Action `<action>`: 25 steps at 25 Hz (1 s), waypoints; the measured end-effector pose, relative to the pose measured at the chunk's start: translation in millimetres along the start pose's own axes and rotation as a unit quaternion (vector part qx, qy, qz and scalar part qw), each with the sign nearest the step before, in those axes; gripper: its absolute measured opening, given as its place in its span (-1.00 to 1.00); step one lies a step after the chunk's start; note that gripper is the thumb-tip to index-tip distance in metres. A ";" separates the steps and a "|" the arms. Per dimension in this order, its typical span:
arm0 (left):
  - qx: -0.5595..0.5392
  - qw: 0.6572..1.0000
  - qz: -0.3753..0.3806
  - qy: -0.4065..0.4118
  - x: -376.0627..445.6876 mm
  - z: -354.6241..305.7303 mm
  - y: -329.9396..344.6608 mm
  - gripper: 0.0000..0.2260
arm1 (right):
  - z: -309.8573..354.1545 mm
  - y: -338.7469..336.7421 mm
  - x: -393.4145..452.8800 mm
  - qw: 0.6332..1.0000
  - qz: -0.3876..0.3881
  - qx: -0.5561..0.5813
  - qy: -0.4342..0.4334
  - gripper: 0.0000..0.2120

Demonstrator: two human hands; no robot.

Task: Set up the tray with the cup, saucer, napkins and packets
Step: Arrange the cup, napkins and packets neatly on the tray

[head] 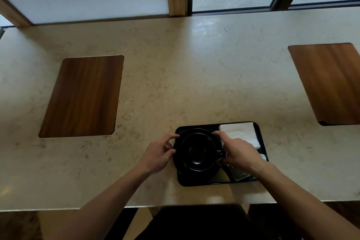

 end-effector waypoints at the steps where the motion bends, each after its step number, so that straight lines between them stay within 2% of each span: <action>1: -0.001 1.000 0.001 -0.001 0.2 0.5 0.1 -0.59 | -0.7 0.2 0.5 1.000 0.000 0.002 0.001 -0.13; 25: -0.002 1.000 0.000 -0.003 0.5 2.0 2.0 -0.59 | 3.0 -3.0 -1.9 1.000 0.012 0.016 0.018 -0.16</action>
Point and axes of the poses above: each hand's wrist, its own x-axis towards the middle knuckle, its own y-axis out of the palm, z = x × y, the point moved 2 cm from there along x, towards the middle knuckle, and after that the axes turned 8 degrees about y, right-handed, at the moved point
